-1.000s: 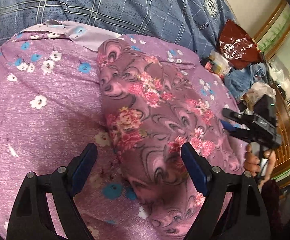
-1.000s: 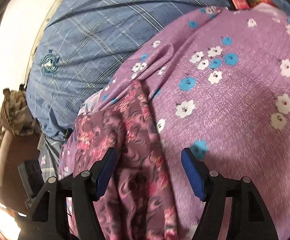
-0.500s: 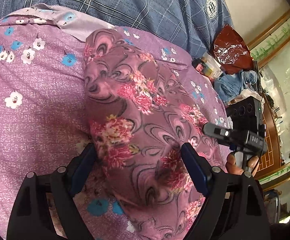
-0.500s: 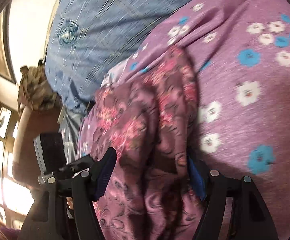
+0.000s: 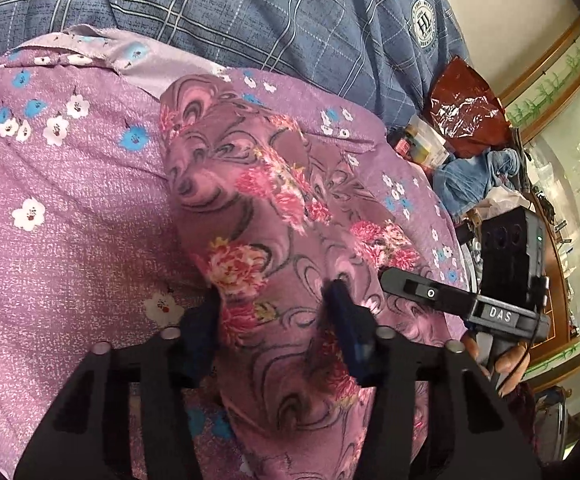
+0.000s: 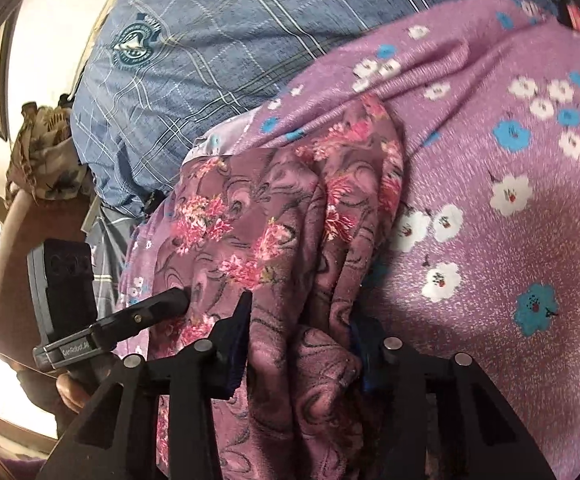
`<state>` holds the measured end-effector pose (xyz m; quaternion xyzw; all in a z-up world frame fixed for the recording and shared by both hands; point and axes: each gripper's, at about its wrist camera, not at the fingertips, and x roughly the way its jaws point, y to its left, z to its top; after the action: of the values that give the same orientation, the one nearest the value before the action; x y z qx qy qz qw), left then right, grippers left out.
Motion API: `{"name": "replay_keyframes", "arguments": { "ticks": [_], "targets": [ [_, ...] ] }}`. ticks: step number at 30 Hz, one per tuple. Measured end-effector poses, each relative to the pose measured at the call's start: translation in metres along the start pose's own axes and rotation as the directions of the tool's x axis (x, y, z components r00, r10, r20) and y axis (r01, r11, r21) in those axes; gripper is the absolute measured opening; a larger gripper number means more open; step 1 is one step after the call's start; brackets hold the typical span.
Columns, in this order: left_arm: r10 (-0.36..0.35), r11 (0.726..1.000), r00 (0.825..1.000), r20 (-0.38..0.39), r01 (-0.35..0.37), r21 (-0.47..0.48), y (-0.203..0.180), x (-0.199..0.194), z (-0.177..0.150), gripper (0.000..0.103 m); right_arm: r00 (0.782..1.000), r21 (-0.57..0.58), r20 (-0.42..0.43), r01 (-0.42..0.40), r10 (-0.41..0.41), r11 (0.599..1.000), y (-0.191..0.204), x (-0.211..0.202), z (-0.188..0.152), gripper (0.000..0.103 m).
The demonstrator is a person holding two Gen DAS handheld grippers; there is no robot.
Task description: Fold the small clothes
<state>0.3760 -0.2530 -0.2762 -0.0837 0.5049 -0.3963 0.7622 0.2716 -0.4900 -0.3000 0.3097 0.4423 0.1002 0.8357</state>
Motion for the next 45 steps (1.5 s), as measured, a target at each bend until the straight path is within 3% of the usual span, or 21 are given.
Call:
{"name": "replay_keyframes", "arguments": {
  "ticks": [2,7,12,19,26,30,33,37,45],
  "targets": [
    [-0.001,1.000,1.000,0.006,0.001,-0.006,0.000,-0.004,0.000,0.039,1.000,-0.012,0.022,-0.001,0.001,1.000,0.010,-0.004,0.000,0.039],
    [0.002,1.000,1.000,0.031,-0.002,0.000,-0.003,-0.020,-0.002,0.037,0.998,-0.036,0.065,-0.004,0.006,0.999,0.023,-0.015,-0.002,0.038],
    [0.126,0.989,0.990,0.056,-0.130,0.066,-0.015,-0.024,-0.009,0.037,0.998,-0.032,0.057,0.042,-0.040,0.999,0.025,-0.005,-0.002,0.038],
    [0.281,0.939,0.955,0.096,-0.294,0.175,-0.032,-0.015,-0.018,0.039,0.993,-0.025,0.037,0.110,-0.109,0.994,0.019,0.004,-0.002,0.045],
    [0.382,0.883,0.911,0.154,-0.409,0.230,-0.041,-0.010,-0.019,0.055,0.975,-0.119,0.042,0.221,-0.218,0.968,0.034,0.006,-0.005,0.056],
    [0.408,0.869,0.898,0.162,-0.437,0.232,-0.041,-0.008,-0.019,0.062,0.964,-0.145,0.059,0.265,-0.259,0.953,0.038,0.003,-0.007,0.060],
    [0.438,0.853,0.881,0.177,-0.470,0.229,-0.040,-0.007,-0.019,0.074,0.953,-0.171,0.080,0.301,-0.291,0.938,0.043,-0.001,-0.009,0.060],
    [0.439,0.859,0.882,0.172,-0.468,0.208,-0.035,-0.009,-0.019,0.082,0.936,-0.214,0.109,0.350,-0.334,0.912,0.051,-0.002,-0.013,0.061],
    [0.438,0.862,0.883,0.171,-0.466,0.200,-0.033,-0.007,-0.022,0.083,0.920,-0.248,0.131,0.390,-0.368,0.887,0.059,-0.001,-0.016,0.062]
  ]
}}
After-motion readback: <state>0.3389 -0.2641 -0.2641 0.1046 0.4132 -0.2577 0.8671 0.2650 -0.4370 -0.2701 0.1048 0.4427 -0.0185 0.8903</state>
